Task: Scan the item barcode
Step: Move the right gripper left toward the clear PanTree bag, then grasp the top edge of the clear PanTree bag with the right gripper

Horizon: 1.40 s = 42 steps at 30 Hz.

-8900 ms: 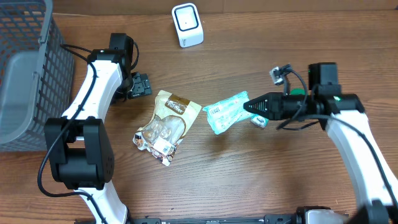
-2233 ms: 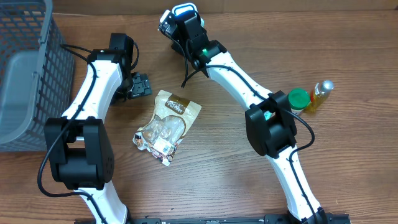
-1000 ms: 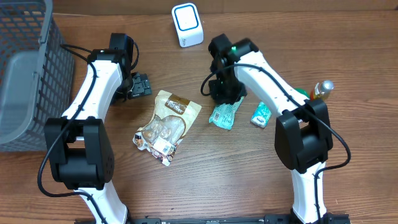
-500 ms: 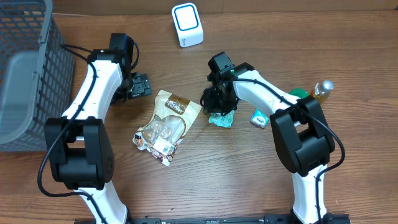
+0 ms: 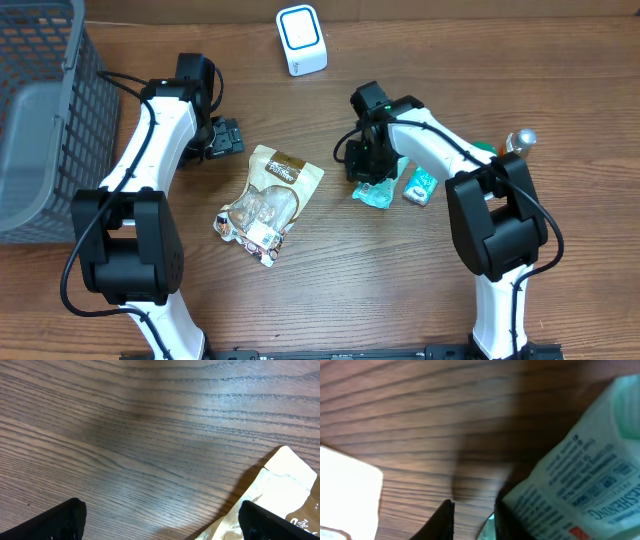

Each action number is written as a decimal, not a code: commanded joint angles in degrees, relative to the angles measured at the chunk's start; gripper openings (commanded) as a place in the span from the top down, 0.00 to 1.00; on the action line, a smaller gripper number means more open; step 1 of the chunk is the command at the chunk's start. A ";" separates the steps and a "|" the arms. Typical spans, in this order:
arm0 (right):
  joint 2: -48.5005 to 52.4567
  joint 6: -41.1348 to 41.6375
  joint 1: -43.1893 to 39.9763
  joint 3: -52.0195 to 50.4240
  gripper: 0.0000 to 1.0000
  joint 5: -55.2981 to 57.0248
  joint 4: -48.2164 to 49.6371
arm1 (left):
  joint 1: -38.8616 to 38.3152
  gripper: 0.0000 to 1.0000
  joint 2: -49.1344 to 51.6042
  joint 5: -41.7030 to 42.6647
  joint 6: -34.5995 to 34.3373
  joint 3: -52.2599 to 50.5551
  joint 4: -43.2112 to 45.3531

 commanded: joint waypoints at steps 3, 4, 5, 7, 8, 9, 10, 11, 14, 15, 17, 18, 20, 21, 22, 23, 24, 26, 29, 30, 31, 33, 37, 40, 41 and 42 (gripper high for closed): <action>2.08 0.48 -2.84 -2.38 0.72 8.48 -4.28 | -0.24 0.00 -1.09 -0.74 0.26 0.68 0.07; 2.08 -0.42 -3.26 -2.38 0.72 9.16 -5.29 | -0.24 0.00 -1.09 -0.74 0.26 0.68 0.07; 2.08 -0.63 -3.67 -2.38 0.71 10.49 -6.54 | -0.24 0.00 -1.09 -0.74 0.26 0.68 0.07; 2.08 -0.59 -4.37 -2.38 0.71 13.20 -8.61 | -0.24 0.01 -1.09 -0.74 0.26 0.68 0.07; 2.08 -0.59 -4.81 -2.38 0.71 15.02 -9.92 | -0.24 0.01 -1.09 -0.74 0.26 0.68 0.07; 2.08 -0.61 -5.14 -2.38 0.71 16.31 -10.84 | -0.24 0.01 -1.09 -0.74 0.26 0.68 0.07; 2.08 -0.61 -5.40 -2.38 0.71 17.05 -11.41 | -0.24 0.00 -1.09 -0.74 0.26 0.68 0.07; 2.08 -0.74 -5.62 -2.38 0.71 17.68 -11.98 | -0.24 0.00 -1.09 -0.74 0.26 0.68 0.07; 2.08 -1.90 -5.75 -2.36 0.71 16.06 -12.28 | -0.24 0.00 -1.09 -0.74 0.26 0.68 0.07; 2.08 -1.88 -5.73 -2.36 0.71 14.80 -12.28 | -0.24 0.00 -1.09 -0.74 0.26 0.68 0.07; 2.08 -1.90 -5.33 -2.36 0.71 11.23 -11.82 | -0.24 0.00 -1.09 -0.74 0.26 0.68 0.07; 2.08 -1.90 -5.05 -2.36 0.70 8.92 -11.34 | -0.24 0.00 -1.09 -0.74 0.26 0.68 0.07; 2.08 -3.61 -4.22 -2.36 0.70 4.02 -10.03 | -0.24 0.01 -1.09 -0.74 0.26 0.68 0.07; 2.08 -5.35 -3.67 -2.36 0.69 0.83 -9.03 | -0.24 0.00 -1.09 -0.74 0.26 0.68 0.07; 2.08 -6.80 -3.15 -2.36 0.67 -2.25 -7.96 | -0.24 0.01 -1.09 -0.74 0.26 0.68 0.07; 2.08 -7.96 -2.58 -2.38 0.66 -5.49 -6.75 | -0.24 0.00 -1.09 -0.74 0.26 0.68 0.07; 2.08 -8.44 -2.01 -2.38 0.63 -8.37 -5.51 | -0.24 0.01 -1.09 -0.74 0.26 0.68 0.07; 2.08 -8.37 -1.03 -2.38 0.57 -11.37 -3.50 | -0.24 0.00 -1.09 -0.74 0.26 0.68 0.07; 2.08 -7.87 0.90 -2.38 0.45 -12.68 -0.17 | -0.24 0.00 -1.09 -0.74 0.26 0.68 0.07; 2.08 -7.48 1.55 -2.38 0.40 -12.33 0.87 | -0.24 0.01 -1.09 -0.74 0.26 0.68 0.07; 2.08 -7.23 2.05 -2.45 0.24 -12.09 1.70 | -0.24 0.00 -1.09 -0.74 0.26 0.68 0.07; 2.08 -7.21 3.13 -2.73 0.02 -12.13 3.96 | -0.24 0.00 -1.09 -0.74 0.26 0.68 0.07; 2.08 -7.28 5.05 -3.06 0.00 -12.15 6.56 | -0.24 0.00 -1.09 -0.74 0.26 0.68 0.07; 2.10 -7.28 6.45 -3.08 0.00 -12.17 7.26 | -0.24 0.00 -1.09 -0.74 0.26 0.68 0.07; 2.08 -7.28 6.91 -3.08 0.00 -12.15 7.56 | -0.24 0.00 -1.09 -0.74 0.26 0.68 0.07; 2.08 -7.28 7.30 -3.08 0.00 -12.15 7.96 | -0.24 0.00 -1.09 -0.74 0.26 0.68 0.07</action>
